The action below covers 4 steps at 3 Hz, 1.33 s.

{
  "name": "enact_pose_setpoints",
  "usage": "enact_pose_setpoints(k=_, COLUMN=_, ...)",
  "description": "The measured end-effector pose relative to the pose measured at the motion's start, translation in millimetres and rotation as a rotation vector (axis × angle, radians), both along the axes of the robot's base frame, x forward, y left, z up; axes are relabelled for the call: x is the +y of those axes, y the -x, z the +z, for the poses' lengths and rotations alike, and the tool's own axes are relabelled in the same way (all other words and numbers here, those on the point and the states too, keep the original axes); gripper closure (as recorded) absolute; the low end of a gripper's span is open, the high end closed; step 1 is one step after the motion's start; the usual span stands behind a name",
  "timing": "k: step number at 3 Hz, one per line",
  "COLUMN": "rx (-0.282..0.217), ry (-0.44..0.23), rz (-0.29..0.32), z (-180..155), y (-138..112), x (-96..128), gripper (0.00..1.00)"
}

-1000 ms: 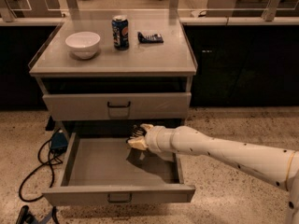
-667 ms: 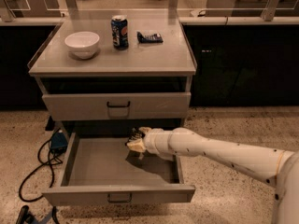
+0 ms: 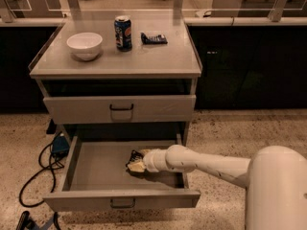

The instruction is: Place rxbar chocolate into middle drawer

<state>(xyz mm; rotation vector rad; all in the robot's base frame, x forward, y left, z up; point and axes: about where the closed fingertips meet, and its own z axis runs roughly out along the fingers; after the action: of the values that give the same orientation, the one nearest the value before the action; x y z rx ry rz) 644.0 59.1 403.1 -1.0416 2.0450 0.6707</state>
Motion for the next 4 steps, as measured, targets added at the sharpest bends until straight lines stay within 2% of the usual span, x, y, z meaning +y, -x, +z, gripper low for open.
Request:
enact_pose_setpoints(k=1, rx=0.0, ry=0.0, rz=0.0, z=-0.1, y=0.0, x=0.0, gripper=1.0)
enact_pose_setpoints(k=2, rx=0.028, ry=0.035, rz=-0.01, z=-11.1, y=-7.6, x=0.4, gripper=1.0)
enact_pose_setpoints(k=3, rx=0.087, ry=0.042, rz=-0.052, z=-35.0, y=-15.5, x=-6.3, gripper=1.0)
enact_pose_setpoints(k=4, rx=0.1, ry=0.044, rz=-0.062, z=-40.7, y=-17.2, x=-8.1, gripper=0.88)
